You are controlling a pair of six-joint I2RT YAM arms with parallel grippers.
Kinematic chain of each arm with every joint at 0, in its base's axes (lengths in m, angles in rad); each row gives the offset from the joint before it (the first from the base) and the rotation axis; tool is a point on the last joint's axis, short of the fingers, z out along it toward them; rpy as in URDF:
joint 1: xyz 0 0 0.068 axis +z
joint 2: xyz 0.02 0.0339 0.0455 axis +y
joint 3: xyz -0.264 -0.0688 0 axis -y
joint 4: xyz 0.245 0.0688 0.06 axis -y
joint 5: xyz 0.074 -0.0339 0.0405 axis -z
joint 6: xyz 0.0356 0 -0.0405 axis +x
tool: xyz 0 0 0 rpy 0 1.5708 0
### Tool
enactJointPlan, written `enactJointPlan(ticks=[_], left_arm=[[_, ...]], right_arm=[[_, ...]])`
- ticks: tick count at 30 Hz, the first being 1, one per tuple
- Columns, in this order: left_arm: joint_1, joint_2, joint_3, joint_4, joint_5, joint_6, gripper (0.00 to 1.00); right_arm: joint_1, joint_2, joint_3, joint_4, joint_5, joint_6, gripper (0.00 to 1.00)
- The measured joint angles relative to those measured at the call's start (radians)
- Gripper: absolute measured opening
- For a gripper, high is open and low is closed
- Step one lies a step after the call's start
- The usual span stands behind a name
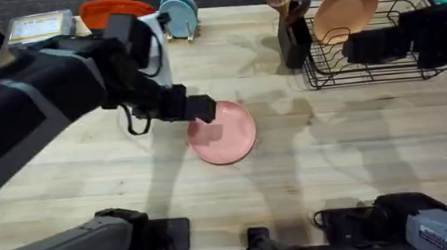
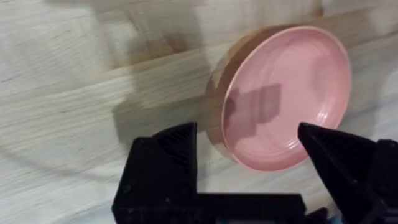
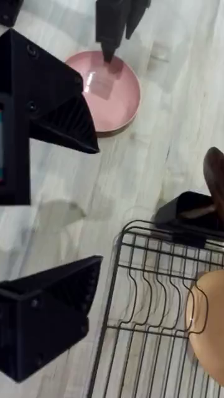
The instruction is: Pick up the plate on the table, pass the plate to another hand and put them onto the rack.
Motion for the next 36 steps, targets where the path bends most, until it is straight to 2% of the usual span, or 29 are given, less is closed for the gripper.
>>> enactJointPlan(ticks=[3,4,8,16,20,25,30,31,34,36], left_arm=[[-0.046,0.0,0.0,0.009,-0.068,-0.024,0.995],[-0.066,0.0,-0.001,0.023,-0.124,-0.046,0.996],[-0.07,0.002,-0.002,0.075,-0.18,-0.086,0.995],[-0.072,0.162,-0.017,0.092,-0.21,-0.11,0.995],[-0.072,0.17,-0.012,0.09,-0.216,-0.116,0.975],[-0.071,0.174,-0.012,0.089,-0.238,-0.12,0.813],[-0.066,0.177,-0.012,0.09,-0.263,-0.124,0.551],[-0.064,0.18,-0.012,0.098,-0.271,-0.125,0.307],[-0.062,0.18,-0.012,0.104,-0.264,-0.129,0.149],[-0.062,0.18,-0.01,0.123,-0.225,-0.132,0.069]], right_arm=[[0.0,0.0,0.0,0.0,0.0,0.0,0.997],[0.0,0.0,0.0,0.0,0.0,0.0,0.997],[0.0,0.0,0.0,0.0,0.0,0.0,0.997],[0.0,0.0,0.0,0.0,0.0,0.0,0.997],[0.0,0.0,0.0,0.0,0.0,0.0,0.997],[0.0,0.0,0.0,0.0,0.0,0.0,0.997],[0.0,0.0,0.0,0.0,0.0,0.0,0.997],[0.0,0.0,0.0,0.0,0.0,0.0,0.997],[0.0,0.005,0.0,0.0,0.0,0.0,0.997],[0.0,0.014,0.0,0.0,0.0,0.0,0.997]])
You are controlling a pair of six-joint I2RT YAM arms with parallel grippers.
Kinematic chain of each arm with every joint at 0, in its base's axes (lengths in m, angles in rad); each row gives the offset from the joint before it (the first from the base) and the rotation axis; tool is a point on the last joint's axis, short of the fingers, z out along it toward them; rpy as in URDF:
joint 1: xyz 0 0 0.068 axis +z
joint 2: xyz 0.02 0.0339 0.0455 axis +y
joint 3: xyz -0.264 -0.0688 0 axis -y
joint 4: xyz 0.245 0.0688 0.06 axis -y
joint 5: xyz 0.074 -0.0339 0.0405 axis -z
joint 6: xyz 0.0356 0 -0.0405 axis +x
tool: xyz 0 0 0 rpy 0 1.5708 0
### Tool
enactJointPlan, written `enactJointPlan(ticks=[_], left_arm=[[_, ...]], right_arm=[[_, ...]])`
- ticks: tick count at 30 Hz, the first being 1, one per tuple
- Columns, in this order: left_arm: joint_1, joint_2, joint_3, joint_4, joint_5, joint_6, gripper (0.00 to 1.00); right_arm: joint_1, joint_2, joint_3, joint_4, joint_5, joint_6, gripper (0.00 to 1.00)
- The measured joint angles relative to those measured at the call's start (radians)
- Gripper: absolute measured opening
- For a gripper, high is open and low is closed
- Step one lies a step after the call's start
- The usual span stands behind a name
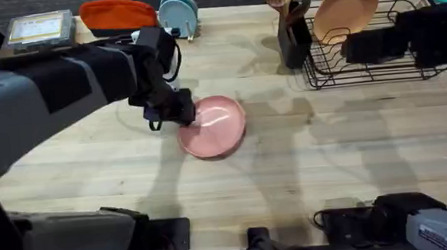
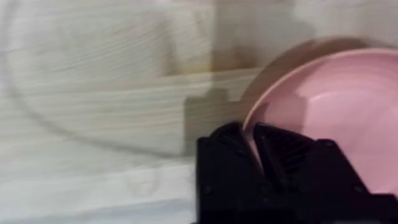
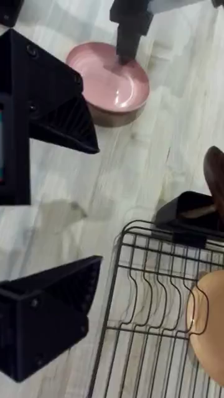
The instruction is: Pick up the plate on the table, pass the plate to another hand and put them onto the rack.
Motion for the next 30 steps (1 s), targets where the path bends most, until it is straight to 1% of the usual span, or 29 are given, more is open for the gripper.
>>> enactJointPlan(ticks=[3,10,13,17,18,19,26,30], left_arm=[[-0.003,0.0,0.004,0.01,0.048,0.0,0.047],[-0.004,0.003,0.007,0.007,0.117,-0.003,0.041],[-0.005,0.017,0.028,0.001,0.148,-0.004,0.042],[-0.006,0.036,0.083,-0.001,0.195,-0.003,0.042],[-0.007,0.035,0.158,0.0,0.264,-0.003,0.042],[-0.007,0.035,0.209,0.0,0.317,-0.003,0.042],[-0.007,0.035,0.291,0.0,0.463,-0.004,0.042],[-0.007,0.035,0.307,0.01,0.539,-0.007,0.042]], right_arm=[[0.0,0.018,0.0,0.0,0.0,0.0,0.997],[0.0,0.033,0.0,0.001,0.0,0.0,0.997],[0.0,0.034,0.0,0.001,0.0,0.0,0.997],[0.0,0.034,0.0,0.001,0.0,0.0,0.997],[0.0,0.034,0.0,0.001,0.0,0.0,0.997],[0.0,0.034,0.0,0.001,0.0,0.0,0.997],[0.0,0.034,0.0,0.001,0.0,0.0,0.997],[0.0,0.034,0.0,0.005,0.0,0.0,0.997]])
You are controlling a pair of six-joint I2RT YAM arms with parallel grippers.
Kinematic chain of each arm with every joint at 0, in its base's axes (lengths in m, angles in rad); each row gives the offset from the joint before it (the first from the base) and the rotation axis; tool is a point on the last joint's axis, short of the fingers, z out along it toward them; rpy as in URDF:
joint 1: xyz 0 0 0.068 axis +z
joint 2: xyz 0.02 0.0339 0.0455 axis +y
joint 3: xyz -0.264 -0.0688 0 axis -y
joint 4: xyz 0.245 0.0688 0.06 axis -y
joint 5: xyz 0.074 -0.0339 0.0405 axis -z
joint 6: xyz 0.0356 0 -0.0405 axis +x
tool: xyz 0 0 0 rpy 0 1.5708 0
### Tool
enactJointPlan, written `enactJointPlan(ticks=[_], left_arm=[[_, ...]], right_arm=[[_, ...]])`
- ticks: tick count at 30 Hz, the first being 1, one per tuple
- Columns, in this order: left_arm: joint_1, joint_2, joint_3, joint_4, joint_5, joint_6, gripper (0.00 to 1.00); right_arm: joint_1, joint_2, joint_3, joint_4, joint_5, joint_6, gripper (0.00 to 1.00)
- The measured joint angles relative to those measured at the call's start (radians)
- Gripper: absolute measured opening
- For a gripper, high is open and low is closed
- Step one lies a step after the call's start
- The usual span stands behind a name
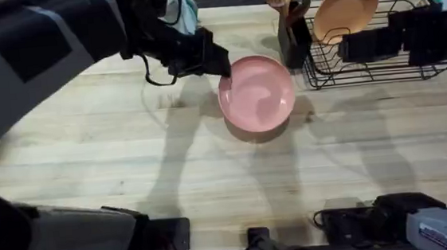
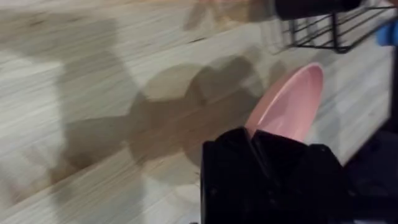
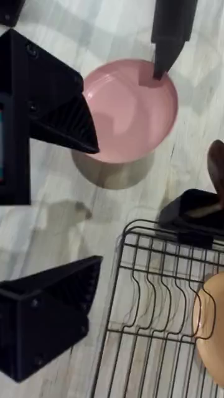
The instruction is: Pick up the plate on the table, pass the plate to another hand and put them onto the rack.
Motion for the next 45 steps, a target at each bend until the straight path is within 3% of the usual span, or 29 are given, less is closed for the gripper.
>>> enactJointPlan(ticks=[10,12,13,25,39,45], left_arm=[[0.0,0.0,0.0,0.086,0.195,-0.003,0.042],[0.0,0.0,0.0,0.087,0.214,-0.004,0.042],[0.0,0.0,0.0,0.097,0.228,-0.014,0.042],[0.0,0.0,0.0,0.127,0.247,-0.021,0.042],[0.0,0.0,0.0,0.129,0.247,-0.022,0.042],[0.0,0.0,0.0,0.129,0.247,-0.022,0.042]], right_arm=[[0.0,0.0,0.0,0.0,-0.007,0.0,0.997],[0.0,0.0,0.0,-0.007,-0.031,0.0,0.997],[0.0,0.0,0.0,-0.028,-0.097,0.01,0.997],[0.0,0.0,0.0,-0.067,-0.352,0.071,0.997],[0.0,0.0,0.0,-0.126,-0.38,0.096,0.997],[0.016,0.0,0.0,-0.137,-0.292,0.173,0.997]])
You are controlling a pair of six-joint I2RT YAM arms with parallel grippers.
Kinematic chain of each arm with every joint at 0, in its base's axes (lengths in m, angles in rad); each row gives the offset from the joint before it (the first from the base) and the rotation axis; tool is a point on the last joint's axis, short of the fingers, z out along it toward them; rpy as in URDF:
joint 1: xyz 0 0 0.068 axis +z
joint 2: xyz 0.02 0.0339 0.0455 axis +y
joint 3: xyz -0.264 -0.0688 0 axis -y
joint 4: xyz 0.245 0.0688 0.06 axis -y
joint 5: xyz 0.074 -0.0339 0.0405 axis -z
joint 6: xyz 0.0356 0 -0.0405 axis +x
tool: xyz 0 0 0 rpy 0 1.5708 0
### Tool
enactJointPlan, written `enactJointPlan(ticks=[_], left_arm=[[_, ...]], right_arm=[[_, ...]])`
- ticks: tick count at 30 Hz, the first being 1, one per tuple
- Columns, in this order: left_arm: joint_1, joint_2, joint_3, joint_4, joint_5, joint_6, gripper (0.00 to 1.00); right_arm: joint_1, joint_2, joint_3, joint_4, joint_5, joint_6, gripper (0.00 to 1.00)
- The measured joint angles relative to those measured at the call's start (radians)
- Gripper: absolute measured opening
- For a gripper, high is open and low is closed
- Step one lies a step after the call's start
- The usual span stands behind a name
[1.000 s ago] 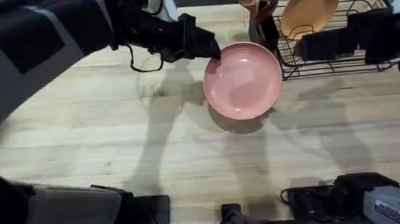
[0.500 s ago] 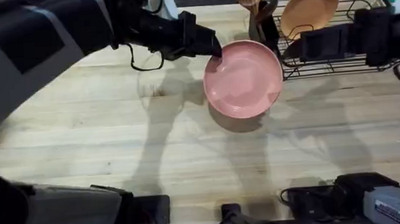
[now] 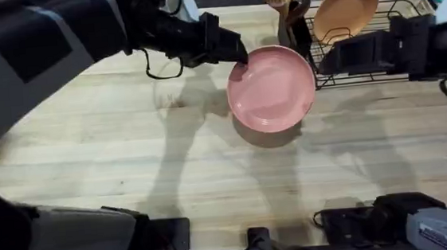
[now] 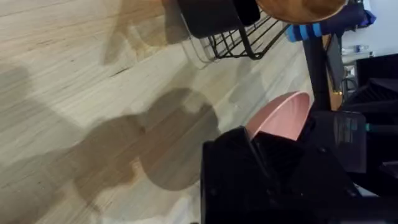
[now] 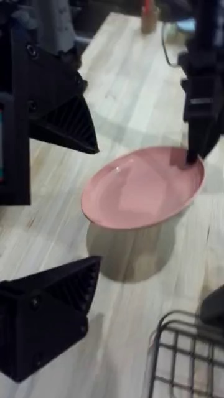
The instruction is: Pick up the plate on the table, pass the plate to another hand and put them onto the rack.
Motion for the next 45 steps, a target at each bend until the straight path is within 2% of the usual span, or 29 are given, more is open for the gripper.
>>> enactJointPlan(ticks=[7,21,26,37,45], left_arm=[[0.0,0.0,0.0,0.0,0.0,0.0,0.042],[0.0,0.0,0.0,0.003,0.0,0.0,0.044],[0.0,0.0,0.0,0.003,0.0,0.0,0.043],[0.0,0.0,0.0,0.003,0.0,-0.001,0.043],[0.0,0.0,0.0,0.003,0.0,-0.003,0.043]], right_arm=[[0.084,-0.028,0.0,-0.001,0.123,0.105,0.997],[0.395,-0.06,0.0,-0.001,0.484,0.33,0.997],[0.468,-0.06,-0.026,0.031,0.555,0.376,0.997],[0.493,-0.056,-0.183,0.195,0.6,0.46,0.997],[0.493,0.026,-0.199,0.241,0.601,0.483,0.997]])
